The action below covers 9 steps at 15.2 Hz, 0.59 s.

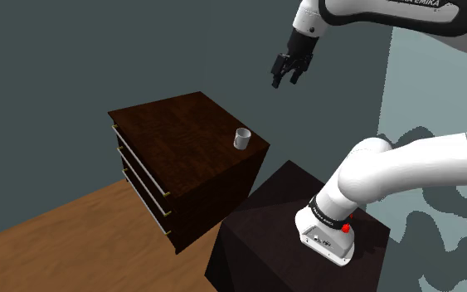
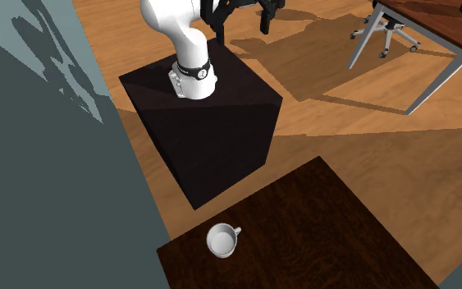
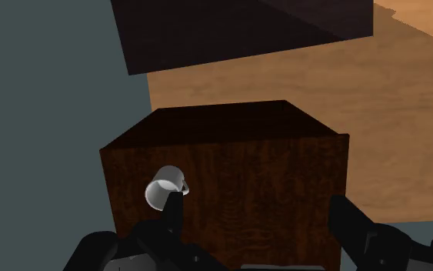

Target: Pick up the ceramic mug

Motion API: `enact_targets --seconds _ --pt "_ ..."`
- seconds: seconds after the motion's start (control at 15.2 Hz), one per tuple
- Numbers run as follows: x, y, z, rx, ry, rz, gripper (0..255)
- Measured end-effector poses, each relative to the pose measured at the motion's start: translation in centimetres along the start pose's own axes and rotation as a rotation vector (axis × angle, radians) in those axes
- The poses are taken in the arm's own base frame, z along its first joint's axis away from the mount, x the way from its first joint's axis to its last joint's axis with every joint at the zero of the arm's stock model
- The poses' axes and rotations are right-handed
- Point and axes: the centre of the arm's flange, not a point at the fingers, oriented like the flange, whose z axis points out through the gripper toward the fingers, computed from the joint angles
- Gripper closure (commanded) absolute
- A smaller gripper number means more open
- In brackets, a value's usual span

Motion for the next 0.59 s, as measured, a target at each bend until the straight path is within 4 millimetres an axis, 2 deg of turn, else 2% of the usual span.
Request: enact_targets --seconds 0.07,0.2,0.59 --pt "0.0 0.0 0.0 0.0 0.0 0.0 0" --pt "0.7 0.7 1.2 0.003 -0.002 0.0 0" --pt "4.0 3.5 7.6 0.017 -0.011 0.001 0"
